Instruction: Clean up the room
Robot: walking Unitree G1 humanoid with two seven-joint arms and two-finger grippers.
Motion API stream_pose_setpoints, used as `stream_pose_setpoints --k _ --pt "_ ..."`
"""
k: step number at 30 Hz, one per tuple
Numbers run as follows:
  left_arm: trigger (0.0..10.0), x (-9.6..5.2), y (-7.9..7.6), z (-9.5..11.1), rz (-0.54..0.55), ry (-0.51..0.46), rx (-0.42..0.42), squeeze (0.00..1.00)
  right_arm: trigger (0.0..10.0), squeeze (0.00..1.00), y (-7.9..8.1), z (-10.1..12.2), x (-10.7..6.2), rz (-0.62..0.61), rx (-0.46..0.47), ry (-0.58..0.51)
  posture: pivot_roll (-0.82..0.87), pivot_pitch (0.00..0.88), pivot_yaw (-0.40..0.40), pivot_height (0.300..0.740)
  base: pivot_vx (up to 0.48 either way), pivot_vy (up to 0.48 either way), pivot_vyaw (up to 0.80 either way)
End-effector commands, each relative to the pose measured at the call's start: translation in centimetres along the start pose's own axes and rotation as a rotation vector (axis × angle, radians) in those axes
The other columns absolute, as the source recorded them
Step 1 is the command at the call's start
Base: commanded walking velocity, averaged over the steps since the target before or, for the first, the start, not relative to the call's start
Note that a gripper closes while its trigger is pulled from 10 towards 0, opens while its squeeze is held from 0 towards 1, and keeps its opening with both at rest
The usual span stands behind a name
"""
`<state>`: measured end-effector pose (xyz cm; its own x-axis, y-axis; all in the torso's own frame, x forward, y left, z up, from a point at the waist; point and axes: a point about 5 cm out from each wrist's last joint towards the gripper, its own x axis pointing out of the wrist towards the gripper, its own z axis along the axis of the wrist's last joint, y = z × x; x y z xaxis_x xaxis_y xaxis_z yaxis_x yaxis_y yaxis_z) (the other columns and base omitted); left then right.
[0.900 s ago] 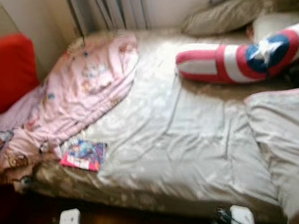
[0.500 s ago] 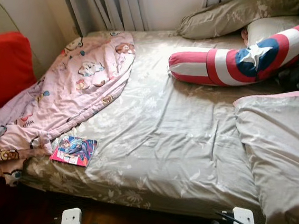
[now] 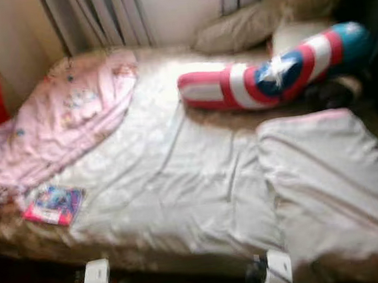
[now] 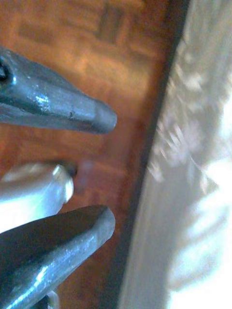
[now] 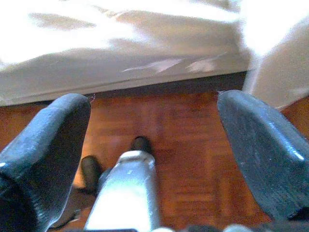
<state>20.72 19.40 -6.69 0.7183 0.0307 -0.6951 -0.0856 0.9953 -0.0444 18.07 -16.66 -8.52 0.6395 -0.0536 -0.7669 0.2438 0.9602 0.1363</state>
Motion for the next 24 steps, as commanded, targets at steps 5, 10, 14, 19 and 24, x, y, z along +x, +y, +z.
stream_pose_setpoints --k 5,10,14,19,24 --pt "10.0 -0.5 0.9 -1.4 0.024 0.050 0.001 0.00 10.0 0.00 1.7 -0.5 0.0 0.025 -0.015 0.018 0.05 0.090 0.026 0.740 0.000 -0.269 0.00" --pt "10.0 -0.5 0.9 -1.4 0.023 0.049 0.003 0.00 10.0 0.00 -0.4 -0.5 -0.2 0.002 -0.009 0.018 0.05 0.084 0.027 0.740 0.000 -0.268 0.00" --pt "10.0 -0.5 0.9 -1.5 0.022 0.050 0.006 0.00 10.0 0.00 -0.6 -0.7 -0.2 -0.003 -0.004 0.025 0.05 0.076 0.028 0.740 0.000 -0.269 0.00" --pt "10.0 -0.5 0.9 -1.5 0.021 0.048 0.009 0.00 10.0 0.00 -0.6 -0.8 -0.2 0.006 -0.005 0.029 0.05 0.070 0.029 0.740 0.000 -0.270 -0.78" --pt "10.0 -0.5 1.0 -1.4 0.020 0.047 0.010 0.00 10.0 0.00 -0.8 -0.8 -0.3 0.007 -0.005 0.029 0.05 0.072 0.028 0.740 0.000 -0.269 -0.76"
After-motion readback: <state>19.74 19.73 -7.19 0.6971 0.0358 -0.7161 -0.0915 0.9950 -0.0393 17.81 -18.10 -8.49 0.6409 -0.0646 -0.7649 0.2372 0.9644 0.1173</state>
